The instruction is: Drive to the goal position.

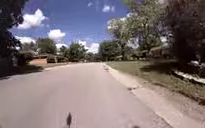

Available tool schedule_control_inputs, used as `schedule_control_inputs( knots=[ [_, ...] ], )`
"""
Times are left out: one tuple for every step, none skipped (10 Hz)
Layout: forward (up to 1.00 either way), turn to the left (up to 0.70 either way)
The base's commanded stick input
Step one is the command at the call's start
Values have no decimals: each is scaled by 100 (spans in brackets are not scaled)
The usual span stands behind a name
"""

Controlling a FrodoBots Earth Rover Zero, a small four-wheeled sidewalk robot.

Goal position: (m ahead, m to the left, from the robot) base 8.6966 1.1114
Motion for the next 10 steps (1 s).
schedule_control_inputs(
  knots=[
    [85,0],
    [85,0],
    [85,0],
    [85,0],
    [85,0],
    [85,0],
    [85,0],
    [85,0],
    [85,0],
    [85,0]
  ],
)
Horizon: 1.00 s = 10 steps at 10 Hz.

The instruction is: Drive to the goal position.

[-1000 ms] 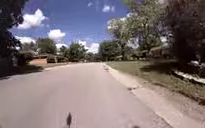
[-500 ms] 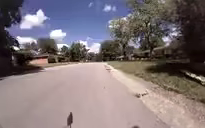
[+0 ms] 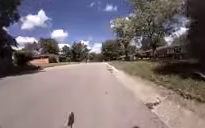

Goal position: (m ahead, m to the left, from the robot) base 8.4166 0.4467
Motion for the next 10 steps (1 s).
schedule_control_inputs(
  knots=[
    [85,0],
    [85,0],
    [85,0],
    [85,0],
    [85,0],
    [85,0],
    [85,0],
    [85,0],
    [85,0],
    [85,0]
  ],
)
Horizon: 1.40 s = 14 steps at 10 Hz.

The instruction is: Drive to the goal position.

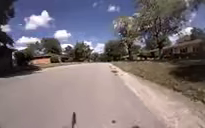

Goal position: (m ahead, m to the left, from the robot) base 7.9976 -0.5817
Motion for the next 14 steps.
schedule_control_inputs(
  knots=[
    [85,0],
    [85,0],
    [85,0],
    [85,0],
    [85,0],
    [85,0],
    [85,0],
    [85,0],
    [85,0],
    [85,0],
    [85,0],
    [85,0],
    [85,0],
    [85,0]
  ],
)
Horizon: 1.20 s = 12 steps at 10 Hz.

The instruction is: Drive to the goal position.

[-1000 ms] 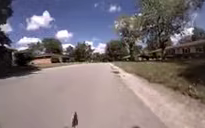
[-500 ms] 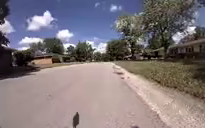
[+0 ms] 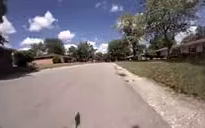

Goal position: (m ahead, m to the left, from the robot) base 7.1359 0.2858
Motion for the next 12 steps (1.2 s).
schedule_control_inputs(
  knots=[
    [85,0],
    [85,0],
    [85,0],
    [85,0],
    [85,0],
    [85,0],
    [85,0],
    [85,0],
    [85,0],
    [85,0],
    [85,0],
    [85,0]
  ],
)
